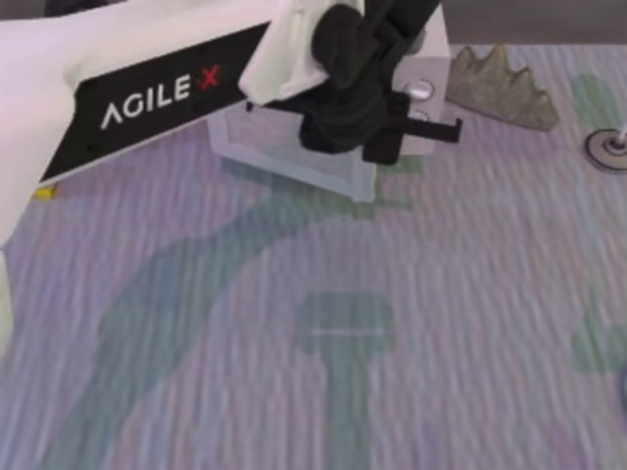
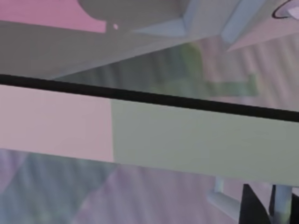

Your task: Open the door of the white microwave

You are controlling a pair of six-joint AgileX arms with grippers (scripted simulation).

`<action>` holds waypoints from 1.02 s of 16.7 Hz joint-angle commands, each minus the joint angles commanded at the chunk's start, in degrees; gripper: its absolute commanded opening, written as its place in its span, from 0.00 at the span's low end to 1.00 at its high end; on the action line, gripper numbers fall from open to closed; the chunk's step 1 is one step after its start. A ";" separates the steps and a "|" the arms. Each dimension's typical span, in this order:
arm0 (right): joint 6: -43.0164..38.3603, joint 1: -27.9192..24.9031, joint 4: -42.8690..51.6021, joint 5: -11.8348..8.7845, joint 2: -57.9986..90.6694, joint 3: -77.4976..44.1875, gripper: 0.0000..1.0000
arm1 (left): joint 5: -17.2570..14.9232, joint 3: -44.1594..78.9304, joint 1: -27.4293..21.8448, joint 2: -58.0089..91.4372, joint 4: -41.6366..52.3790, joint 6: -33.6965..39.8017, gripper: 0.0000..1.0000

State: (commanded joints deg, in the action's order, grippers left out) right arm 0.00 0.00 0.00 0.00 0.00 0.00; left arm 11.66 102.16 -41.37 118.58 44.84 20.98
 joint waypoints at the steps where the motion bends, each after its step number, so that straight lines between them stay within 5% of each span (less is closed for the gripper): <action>1: 0.00 0.00 0.00 0.00 0.00 0.00 1.00 | -0.40 -1.19 0.16 -0.78 -0.62 -0.85 0.00; 17: 0.00 0.00 0.00 0.00 0.00 0.00 1.00 | -1.13 -3.42 0.46 -1.91 -1.50 -2.55 0.00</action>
State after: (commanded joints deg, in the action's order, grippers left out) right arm 0.00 0.00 0.00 0.00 0.00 0.00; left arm 10.54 98.74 -40.91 116.67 43.34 18.43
